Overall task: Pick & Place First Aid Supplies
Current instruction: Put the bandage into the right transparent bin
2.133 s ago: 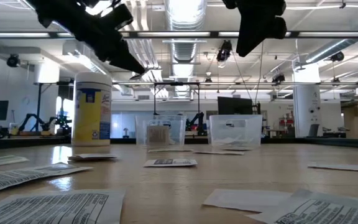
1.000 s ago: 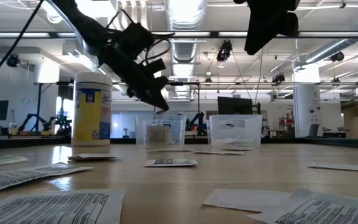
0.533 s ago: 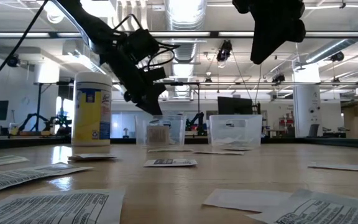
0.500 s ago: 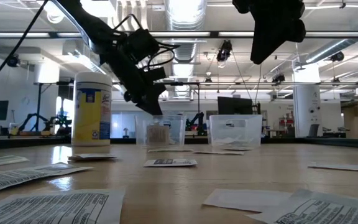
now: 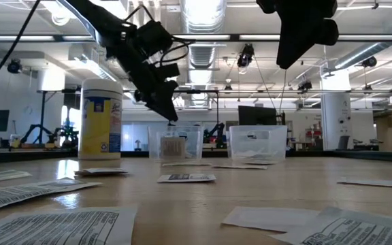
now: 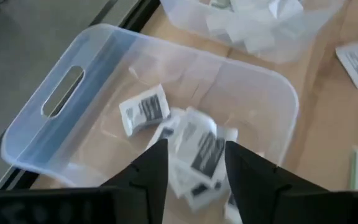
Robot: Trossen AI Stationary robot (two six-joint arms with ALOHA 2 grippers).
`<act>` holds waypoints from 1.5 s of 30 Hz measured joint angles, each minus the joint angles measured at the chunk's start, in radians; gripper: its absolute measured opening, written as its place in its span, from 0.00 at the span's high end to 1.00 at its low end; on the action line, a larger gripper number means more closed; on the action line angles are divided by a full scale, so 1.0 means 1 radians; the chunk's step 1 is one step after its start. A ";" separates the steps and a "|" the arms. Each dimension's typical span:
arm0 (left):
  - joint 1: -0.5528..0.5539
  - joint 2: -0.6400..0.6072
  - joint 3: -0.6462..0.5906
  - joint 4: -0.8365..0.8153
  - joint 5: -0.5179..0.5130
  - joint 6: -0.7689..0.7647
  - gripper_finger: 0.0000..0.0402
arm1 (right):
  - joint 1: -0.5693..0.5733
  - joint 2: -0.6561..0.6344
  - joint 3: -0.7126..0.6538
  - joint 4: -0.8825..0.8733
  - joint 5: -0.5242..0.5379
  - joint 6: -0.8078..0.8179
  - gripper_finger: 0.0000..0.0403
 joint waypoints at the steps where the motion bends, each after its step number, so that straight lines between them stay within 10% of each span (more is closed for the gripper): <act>1: -0.002 -0.011 0.000 -0.011 -0.001 0.006 0.62 | 0.003 0.000 0.000 0.000 -0.001 0.001 0.86; 45: -0.635 -0.285 -0.146 -0.318 -0.009 -0.350 0.62 | 0.236 0.000 -0.162 0.043 -0.335 0.561 0.68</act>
